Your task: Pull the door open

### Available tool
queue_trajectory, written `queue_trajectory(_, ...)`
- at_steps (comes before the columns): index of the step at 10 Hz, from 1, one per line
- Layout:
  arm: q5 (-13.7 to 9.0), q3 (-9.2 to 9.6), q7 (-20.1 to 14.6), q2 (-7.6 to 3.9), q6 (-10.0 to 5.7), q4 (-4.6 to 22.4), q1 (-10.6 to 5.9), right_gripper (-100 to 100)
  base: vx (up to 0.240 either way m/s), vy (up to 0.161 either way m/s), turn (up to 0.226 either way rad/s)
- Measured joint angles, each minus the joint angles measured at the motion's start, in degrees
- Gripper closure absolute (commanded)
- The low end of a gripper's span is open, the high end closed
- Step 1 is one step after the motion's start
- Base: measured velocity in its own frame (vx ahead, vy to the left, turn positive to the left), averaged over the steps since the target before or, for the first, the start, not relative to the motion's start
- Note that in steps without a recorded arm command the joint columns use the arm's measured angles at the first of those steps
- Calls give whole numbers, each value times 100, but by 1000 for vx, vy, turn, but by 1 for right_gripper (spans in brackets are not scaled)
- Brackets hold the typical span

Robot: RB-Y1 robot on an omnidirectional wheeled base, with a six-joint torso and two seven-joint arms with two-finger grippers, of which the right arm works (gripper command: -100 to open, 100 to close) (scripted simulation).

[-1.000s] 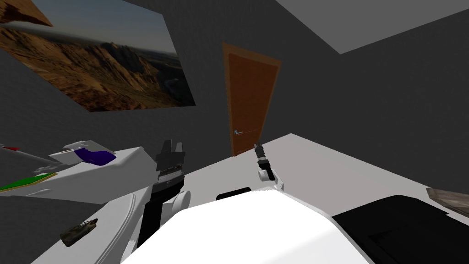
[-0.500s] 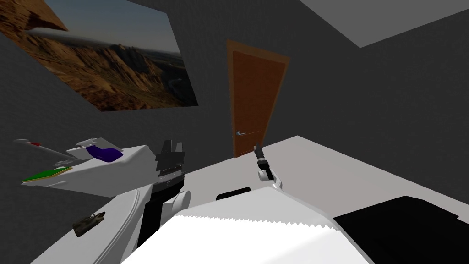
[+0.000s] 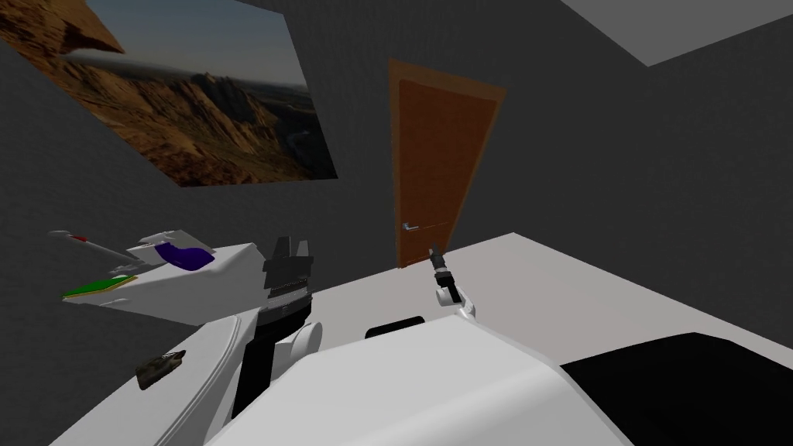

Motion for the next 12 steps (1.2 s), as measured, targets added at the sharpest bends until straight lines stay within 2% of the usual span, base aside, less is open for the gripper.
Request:
queue_trajectory(2, -29, -36, -26, -42, -104, 441, -176, -100, 100, -49, 121)
queue_trajectory(4, -45, -51, -35, -42, -99, 659, -254, -100, 78, -39, 114)
queue_trajectory(6, -73, -83, -71, -87, -187, 1047, -404, -100, 85, -59, 105)
queue_trajectory(12, -134, -154, -124, -128, -337, 1974, -749, -100, 84, -53, 107)
